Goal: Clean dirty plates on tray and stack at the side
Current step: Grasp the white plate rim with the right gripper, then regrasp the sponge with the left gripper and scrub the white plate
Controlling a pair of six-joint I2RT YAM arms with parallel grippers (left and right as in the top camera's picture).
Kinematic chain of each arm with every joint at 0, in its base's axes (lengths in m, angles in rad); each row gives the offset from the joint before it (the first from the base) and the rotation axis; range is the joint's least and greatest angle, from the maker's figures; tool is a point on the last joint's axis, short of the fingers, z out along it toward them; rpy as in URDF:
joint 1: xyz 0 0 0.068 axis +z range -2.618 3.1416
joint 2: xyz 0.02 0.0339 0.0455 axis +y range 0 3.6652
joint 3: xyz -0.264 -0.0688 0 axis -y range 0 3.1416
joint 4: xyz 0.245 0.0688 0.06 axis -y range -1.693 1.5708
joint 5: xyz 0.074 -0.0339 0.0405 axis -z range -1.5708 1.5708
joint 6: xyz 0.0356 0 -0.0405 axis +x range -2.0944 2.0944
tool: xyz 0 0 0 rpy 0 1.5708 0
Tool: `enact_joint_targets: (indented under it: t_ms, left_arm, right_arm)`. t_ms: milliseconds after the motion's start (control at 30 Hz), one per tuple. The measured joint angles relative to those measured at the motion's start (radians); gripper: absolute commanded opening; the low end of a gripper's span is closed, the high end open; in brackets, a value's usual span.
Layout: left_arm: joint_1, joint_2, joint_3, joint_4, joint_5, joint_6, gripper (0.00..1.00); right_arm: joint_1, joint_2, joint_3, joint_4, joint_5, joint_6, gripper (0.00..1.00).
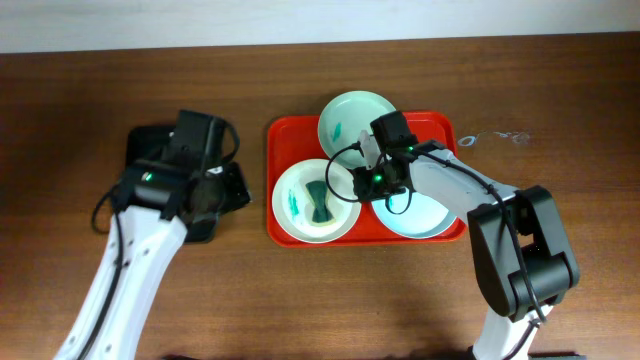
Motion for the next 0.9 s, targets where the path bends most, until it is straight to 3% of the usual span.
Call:
enact_joint_targets:
  t_ms: [133, 233, 367, 633, 900]
  left_arm:
    - [-0.001, 0.104, -0.002, 0.019, 0.056, 0.04, 0.24]
    - [-0.001, 0.161, -0.003, 0.053, 0.119, 0.085, 0.38]
    - [-0.002, 0.254, -0.004, 0.101, 0.23, 0.146, 0.41]
    - [-0.017, 0.374, -0.006, 0.146, 0.278, 0.171, 0.42]
    - [-0.154, 0.467, -0.009, 0.321, 0.289, 0.171, 0.4]
  right_arm:
    - [0.0, 0.0, 0.0, -0.006, -0.022, 0.001, 0.06]
    - [0.0, 0.003, 0.0, -0.006, -0.031, 0.002, 0.06]
    - [-0.006, 0.011, 0.0, -0.003, -0.065, 0.005, 0.04]
    - [-0.008, 0.021, 0.0, 0.005, -0.098, 0.029, 0.04]
    - [-0.008, 0.023, 0.0, 0.01, -0.101, 0.044, 0.04]
